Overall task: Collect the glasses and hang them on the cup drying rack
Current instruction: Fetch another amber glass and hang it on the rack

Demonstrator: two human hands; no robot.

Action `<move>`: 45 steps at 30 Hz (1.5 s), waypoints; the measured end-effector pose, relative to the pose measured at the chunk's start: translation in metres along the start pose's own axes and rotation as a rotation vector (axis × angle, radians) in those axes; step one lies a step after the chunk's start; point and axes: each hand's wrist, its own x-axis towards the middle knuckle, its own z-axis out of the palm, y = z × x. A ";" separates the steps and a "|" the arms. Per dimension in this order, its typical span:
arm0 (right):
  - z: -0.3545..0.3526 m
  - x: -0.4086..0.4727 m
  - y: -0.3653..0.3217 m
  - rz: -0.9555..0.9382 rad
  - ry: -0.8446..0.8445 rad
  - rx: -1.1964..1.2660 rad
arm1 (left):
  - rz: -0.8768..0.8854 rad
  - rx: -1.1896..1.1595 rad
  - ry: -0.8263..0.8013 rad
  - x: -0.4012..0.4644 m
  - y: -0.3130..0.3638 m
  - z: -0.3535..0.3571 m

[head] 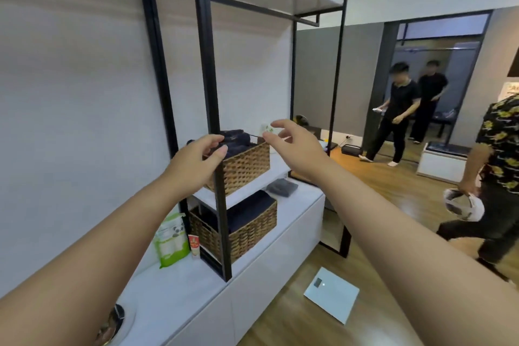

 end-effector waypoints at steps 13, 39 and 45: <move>-0.095 0.037 0.192 0.200 0.111 0.129 | -0.029 -0.151 -0.079 0.112 0.050 0.197; -0.101 0.377 0.459 0.345 0.119 0.099 | -0.067 -0.134 -0.205 0.510 -0.070 0.454; -0.121 0.470 0.537 0.314 0.048 0.099 | -0.159 -0.074 -0.137 0.581 -0.092 0.504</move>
